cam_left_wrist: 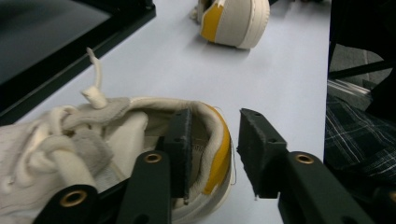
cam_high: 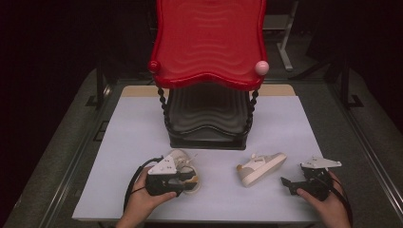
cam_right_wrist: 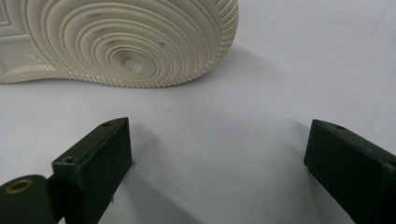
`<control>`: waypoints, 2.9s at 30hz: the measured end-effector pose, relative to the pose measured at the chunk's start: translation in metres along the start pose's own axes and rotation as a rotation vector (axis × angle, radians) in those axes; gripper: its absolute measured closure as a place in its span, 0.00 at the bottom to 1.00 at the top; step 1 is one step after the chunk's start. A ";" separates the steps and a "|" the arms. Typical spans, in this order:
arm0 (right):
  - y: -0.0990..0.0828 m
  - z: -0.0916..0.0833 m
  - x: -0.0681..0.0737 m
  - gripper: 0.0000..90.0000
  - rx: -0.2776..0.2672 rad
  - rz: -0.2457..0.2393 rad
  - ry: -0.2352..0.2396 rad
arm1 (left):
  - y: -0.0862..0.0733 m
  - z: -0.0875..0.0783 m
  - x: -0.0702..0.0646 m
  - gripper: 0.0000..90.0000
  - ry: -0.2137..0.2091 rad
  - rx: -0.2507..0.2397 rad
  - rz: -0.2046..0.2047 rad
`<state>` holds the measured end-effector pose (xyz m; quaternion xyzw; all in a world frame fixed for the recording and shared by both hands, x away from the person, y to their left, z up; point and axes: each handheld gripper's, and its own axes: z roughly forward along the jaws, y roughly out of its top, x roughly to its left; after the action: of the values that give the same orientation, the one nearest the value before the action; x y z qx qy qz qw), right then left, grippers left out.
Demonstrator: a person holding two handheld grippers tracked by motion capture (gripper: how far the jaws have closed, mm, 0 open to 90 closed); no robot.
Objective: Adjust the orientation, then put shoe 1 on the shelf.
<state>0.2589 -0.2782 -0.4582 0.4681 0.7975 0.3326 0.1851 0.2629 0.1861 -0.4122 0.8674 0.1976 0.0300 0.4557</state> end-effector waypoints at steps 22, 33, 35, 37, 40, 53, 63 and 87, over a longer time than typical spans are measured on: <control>0.000 0.000 0.000 0.07 0.000 0.001 0.001 | 0.008 0.003 0.000 0.86 -0.097 0.051 0.017; 0.000 0.000 0.000 0.07 0.001 0.001 0.002 | 0.032 -0.012 -0.011 0.86 -0.114 0.018 0.080; 0.000 0.000 0.000 0.07 0.001 0.001 0.002 | 0.037 -0.015 -0.013 0.86 -0.119 0.011 0.092; 0.000 0.000 0.000 0.07 0.001 0.001 0.002 | 0.042 -0.016 -0.016 0.86 -0.125 0.005 0.102; 0.000 0.000 0.000 0.07 0.001 0.001 0.002 | 0.050 -0.018 -0.020 0.86 -0.131 0.001 0.124; 0.000 0.000 0.000 0.07 0.001 0.001 0.002 | 0.095 -0.029 -0.015 0.86 -0.091 -0.034 0.212; 0.000 0.000 0.000 0.07 0.001 0.001 0.002 | 0.124 -0.022 0.018 0.86 -0.034 -0.041 0.264; 0.000 0.000 0.000 0.07 0.000 0.002 0.002 | 0.149 0.013 0.087 0.86 0.126 -0.031 0.296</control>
<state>0.2591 -0.2781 -0.4583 0.4686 0.7973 0.3332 0.1838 0.3932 0.1331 -0.3111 0.8763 0.0953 0.1544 0.4464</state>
